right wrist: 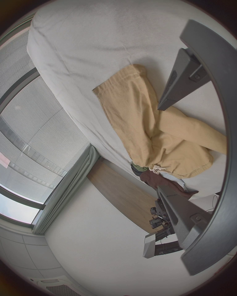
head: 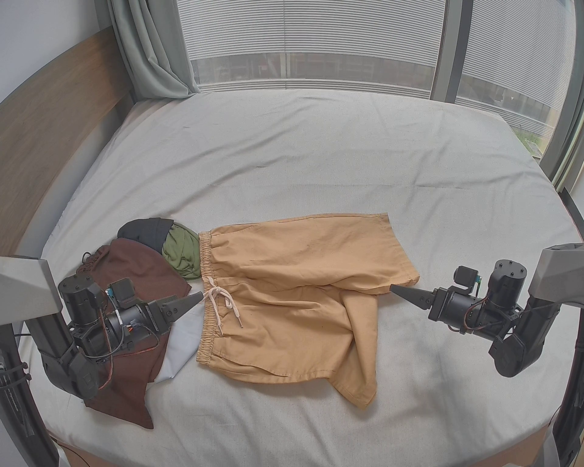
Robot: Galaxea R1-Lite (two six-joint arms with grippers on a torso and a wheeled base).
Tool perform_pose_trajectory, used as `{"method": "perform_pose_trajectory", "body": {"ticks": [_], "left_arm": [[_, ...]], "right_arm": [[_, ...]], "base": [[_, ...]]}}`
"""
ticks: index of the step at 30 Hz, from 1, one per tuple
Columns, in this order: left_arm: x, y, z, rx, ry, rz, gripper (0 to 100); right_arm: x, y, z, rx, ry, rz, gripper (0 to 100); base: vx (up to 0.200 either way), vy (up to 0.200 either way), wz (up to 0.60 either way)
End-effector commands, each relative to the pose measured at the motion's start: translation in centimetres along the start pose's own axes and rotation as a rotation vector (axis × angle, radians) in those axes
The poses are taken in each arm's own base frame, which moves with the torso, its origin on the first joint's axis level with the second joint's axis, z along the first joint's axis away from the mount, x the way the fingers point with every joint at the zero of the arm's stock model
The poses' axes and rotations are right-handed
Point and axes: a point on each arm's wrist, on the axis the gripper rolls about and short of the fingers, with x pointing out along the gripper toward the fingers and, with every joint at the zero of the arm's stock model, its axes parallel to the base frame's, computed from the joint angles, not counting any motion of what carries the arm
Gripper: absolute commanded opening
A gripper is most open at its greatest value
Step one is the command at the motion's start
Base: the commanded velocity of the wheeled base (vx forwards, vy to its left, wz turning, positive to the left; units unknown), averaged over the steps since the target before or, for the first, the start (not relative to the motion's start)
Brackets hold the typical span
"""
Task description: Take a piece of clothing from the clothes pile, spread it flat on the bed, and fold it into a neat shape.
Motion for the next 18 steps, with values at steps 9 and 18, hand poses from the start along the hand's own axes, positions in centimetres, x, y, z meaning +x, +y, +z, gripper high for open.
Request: {"method": "perform_pose_trajectory", "body": {"ticks": [9,18], "left_arm": [[0.5,0.4,-0.8,0.008,0.027,0.005,100],[0.6,0.6,-1.0,0.010,0.033,0.006,100]], "right_arm": [[-0.1,1.2,-2.2,0.044,0.085,0.014,100],[0.3,0.7,-4.7,0.089,0.166,-0.004,100]], "base": [[0.000,0.000,0.00],[0.000,0.000,0.00]]}}
